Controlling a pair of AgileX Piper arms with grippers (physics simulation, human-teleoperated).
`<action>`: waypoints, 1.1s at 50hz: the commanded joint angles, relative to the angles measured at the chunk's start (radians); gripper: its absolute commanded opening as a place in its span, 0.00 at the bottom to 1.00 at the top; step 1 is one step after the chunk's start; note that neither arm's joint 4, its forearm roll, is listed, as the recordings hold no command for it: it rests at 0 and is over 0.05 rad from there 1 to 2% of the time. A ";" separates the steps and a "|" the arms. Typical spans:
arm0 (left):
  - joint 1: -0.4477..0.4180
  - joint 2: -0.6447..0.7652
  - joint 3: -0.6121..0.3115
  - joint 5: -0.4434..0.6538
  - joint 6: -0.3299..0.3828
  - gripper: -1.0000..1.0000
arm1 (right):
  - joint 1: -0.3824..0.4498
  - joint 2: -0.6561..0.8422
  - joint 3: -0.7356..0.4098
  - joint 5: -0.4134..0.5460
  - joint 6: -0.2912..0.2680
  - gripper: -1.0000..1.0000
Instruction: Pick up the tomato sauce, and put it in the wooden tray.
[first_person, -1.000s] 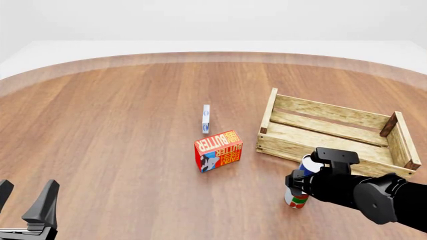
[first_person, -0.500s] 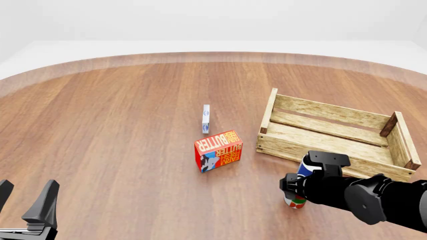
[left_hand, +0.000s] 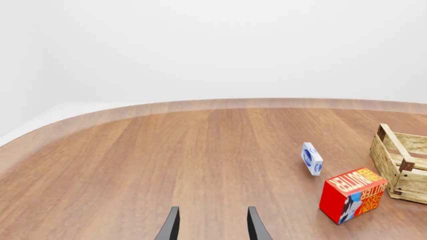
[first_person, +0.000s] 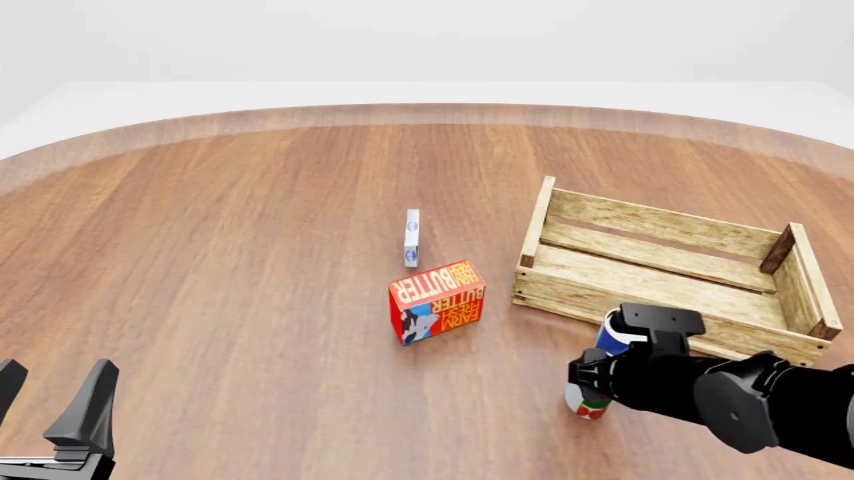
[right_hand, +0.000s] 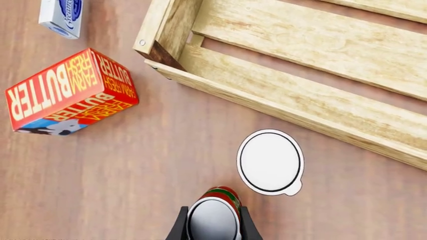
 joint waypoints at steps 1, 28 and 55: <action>0.000 0.000 0.000 0.000 0.000 1.00 | 0.022 0.001 -0.010 0.004 0.030 0.00; 0.000 0.000 0.000 0.000 0.000 1.00 | 0.074 -0.270 -0.186 0.300 0.014 0.00; 0.000 0.000 0.000 0.000 0.000 1.00 | -0.158 -0.198 -0.737 0.589 -0.339 0.00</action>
